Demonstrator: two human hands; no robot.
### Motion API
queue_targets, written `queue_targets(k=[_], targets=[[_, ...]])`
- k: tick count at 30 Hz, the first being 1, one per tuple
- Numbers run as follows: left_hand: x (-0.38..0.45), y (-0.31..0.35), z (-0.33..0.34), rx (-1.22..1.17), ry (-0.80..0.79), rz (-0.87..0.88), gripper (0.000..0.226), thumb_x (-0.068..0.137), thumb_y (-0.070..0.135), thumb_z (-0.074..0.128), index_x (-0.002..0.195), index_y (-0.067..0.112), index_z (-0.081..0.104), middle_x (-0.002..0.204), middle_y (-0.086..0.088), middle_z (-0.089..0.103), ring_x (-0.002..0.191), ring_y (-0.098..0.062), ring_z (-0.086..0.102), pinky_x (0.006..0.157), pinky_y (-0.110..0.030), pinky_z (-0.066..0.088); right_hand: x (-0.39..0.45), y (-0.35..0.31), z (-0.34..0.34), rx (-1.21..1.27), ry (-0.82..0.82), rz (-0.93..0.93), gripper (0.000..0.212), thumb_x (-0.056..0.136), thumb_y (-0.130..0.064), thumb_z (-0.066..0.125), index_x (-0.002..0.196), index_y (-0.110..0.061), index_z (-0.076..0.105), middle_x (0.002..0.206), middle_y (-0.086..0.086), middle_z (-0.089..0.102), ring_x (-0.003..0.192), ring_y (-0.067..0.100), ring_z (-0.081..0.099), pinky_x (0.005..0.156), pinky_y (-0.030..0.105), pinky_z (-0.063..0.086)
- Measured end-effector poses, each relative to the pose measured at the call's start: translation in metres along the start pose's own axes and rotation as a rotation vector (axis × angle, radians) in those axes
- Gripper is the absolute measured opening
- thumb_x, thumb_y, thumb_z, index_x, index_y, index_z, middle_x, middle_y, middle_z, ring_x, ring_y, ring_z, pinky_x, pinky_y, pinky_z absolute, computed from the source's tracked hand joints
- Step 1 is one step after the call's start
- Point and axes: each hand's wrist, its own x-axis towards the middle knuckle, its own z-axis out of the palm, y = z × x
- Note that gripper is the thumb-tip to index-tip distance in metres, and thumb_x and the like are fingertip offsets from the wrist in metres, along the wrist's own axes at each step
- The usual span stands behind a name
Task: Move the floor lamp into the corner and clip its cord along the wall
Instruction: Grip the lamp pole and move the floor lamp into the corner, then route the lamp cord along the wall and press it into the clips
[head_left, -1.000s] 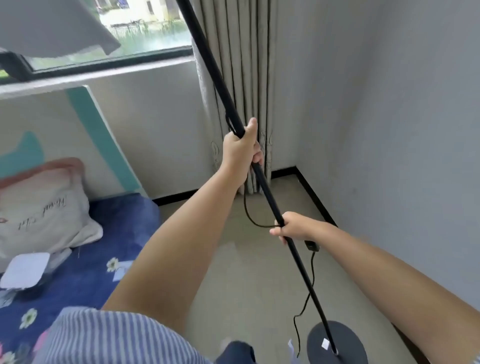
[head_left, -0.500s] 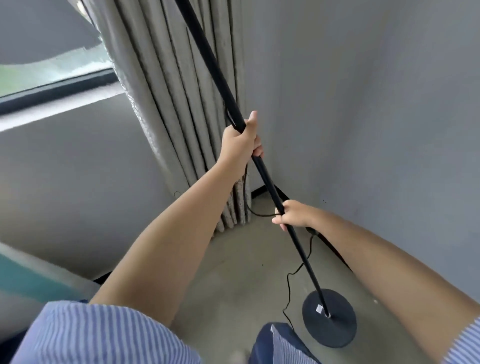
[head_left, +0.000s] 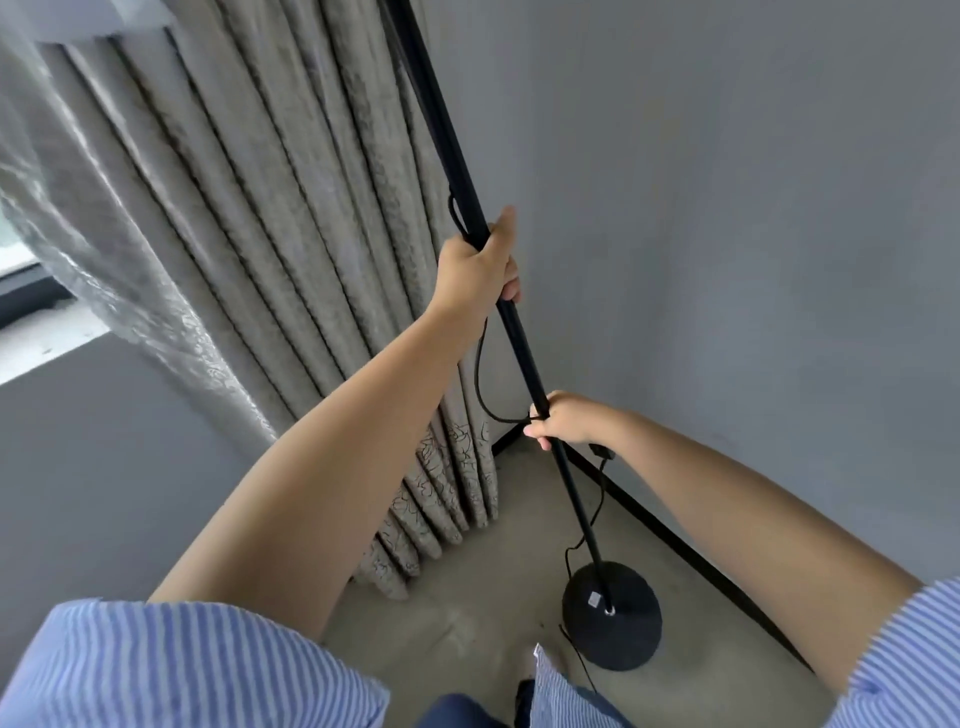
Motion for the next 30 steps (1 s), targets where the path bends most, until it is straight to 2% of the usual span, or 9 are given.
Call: queue_targets(k=[4,6,11,14,16,18,22,26,30], targets=[[0.042,-0.013,-0.003,0.016,0.009,-0.028,0.055,0.095,0.027,0.047,0.044,0.021,0.025,0.025,0.014,0.027,0.026,-0.006,0.029,0.034,-0.010,0.034,0.043,-0.004,-0.015,0.013,0.003,0.050,0.039,0.087,-0.020,0.051,0.048,-0.017,0.049,0.060,-0.001,0.049,0.061,0.012,0.045,0.065,0.028,0.032],[0.057,-0.019,-0.001,0.004,0.007,-0.060,0.055,0.094,0.029,0.048,0.045,0.022,0.025,0.025,0.014,0.025,0.027,-0.006,0.026,0.034,-0.012,0.033,0.059,-0.005,-0.021,0.034,0.037,0.072,0.037,0.087,-0.019,0.051,0.050,-0.017,0.049,0.059,-0.003,0.049,0.064,0.015,0.047,0.066,0.028,0.034],[0.092,-0.028,0.009,0.033,0.034,-0.187,0.053,0.091,0.040,0.051,0.044,0.023,0.032,0.021,0.013,0.028,0.022,-0.002,0.029,0.045,-0.023,0.032,0.086,-0.010,-0.036,0.021,0.203,0.110,0.013,0.088,-0.015,0.050,0.078,-0.010,0.056,0.086,0.015,0.058,0.085,0.028,0.056,0.072,0.033,0.041],[0.117,-0.035,0.010,0.102,0.110,-0.227,0.042,0.088,0.043,0.053,0.055,0.021,0.041,0.028,0.012,0.035,0.021,-0.001,0.034,0.045,-0.022,0.036,0.087,0.003,-0.053,-0.085,0.325,0.145,0.020,0.089,-0.007,0.043,0.102,-0.002,0.057,0.103,0.019,0.063,0.097,0.035,0.057,0.073,0.036,0.045],[0.133,-0.038,0.011,0.117,0.130,-0.228,0.037,0.088,0.041,0.054,0.061,0.017,0.045,0.030,0.010,0.040,0.023,-0.001,0.038,0.046,-0.021,0.038,0.077,0.027,-0.062,-0.099,0.338,0.188,0.019,0.089,-0.009,0.041,0.085,-0.003,0.058,0.082,0.014,0.061,0.087,0.032,0.056,0.061,0.031,0.039],[0.146,-0.041,0.013,0.101,0.149,-0.221,0.036,0.089,0.041,0.054,0.069,0.011,0.047,0.031,0.010,0.043,0.026,-0.002,0.040,0.049,-0.021,0.040,0.068,0.051,-0.066,-0.082,0.372,0.237,0.029,0.090,-0.013,0.040,0.061,-0.011,0.045,0.061,0.003,0.045,0.072,0.025,0.049,0.049,0.026,0.029],[0.162,-0.047,0.022,0.033,0.162,-0.214,0.039,0.091,0.034,0.054,0.058,0.017,0.042,0.027,0.012,0.037,0.021,0.000,0.032,0.039,-0.016,0.035,0.062,0.071,-0.074,0.052,0.481,0.231,0.035,0.089,-0.013,0.038,0.055,-0.019,0.034,0.058,0.000,0.039,0.051,0.014,0.038,0.046,0.024,0.029],[0.172,-0.062,0.028,-0.026,0.198,-0.246,0.032,0.091,0.026,0.055,0.064,0.012,0.046,0.047,0.003,0.037,0.026,0.000,0.036,0.039,-0.012,0.035,0.057,0.084,-0.081,0.169,0.516,0.213,0.022,0.091,-0.015,0.038,0.081,-0.005,0.055,0.059,0.002,0.045,0.050,0.013,0.039,0.048,0.025,0.030],[0.180,-0.072,0.036,-0.064,0.195,-0.268,0.041,0.091,0.026,0.055,0.054,0.017,0.040,0.025,0.013,0.032,0.023,-0.001,0.027,0.037,-0.014,0.029,0.053,0.099,-0.087,0.188,0.544,0.205,0.029,0.093,-0.018,0.039,0.095,0.004,0.057,0.073,0.012,0.054,0.066,0.024,0.050,0.061,0.029,0.037]])
